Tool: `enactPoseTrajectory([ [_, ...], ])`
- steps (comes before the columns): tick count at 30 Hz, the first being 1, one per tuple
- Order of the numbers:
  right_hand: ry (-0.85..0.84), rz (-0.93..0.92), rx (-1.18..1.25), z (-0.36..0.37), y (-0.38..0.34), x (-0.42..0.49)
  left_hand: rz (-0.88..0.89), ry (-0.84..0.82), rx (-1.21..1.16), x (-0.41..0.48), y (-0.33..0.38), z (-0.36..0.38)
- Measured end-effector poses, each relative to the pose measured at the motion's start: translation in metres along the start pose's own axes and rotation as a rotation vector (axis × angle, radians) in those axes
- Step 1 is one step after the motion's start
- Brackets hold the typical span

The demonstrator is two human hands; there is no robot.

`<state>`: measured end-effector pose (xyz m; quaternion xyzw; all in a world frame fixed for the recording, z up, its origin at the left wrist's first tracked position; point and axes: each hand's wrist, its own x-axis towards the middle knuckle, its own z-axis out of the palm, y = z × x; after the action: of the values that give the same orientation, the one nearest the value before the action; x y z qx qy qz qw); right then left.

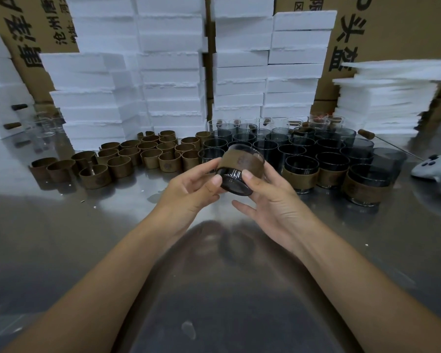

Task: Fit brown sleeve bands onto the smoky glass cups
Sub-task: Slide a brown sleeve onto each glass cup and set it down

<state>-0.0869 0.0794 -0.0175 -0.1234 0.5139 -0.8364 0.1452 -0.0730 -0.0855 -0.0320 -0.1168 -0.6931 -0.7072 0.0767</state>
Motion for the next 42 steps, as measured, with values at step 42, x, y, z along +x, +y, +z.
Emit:
enactPoseTrajectory([
  [42, 0.888, -0.353, -1.228, -0.076, -0.016, 0.003, -0.052, 0.261, 0.232, 0.001, 0.003, 0.006],
])
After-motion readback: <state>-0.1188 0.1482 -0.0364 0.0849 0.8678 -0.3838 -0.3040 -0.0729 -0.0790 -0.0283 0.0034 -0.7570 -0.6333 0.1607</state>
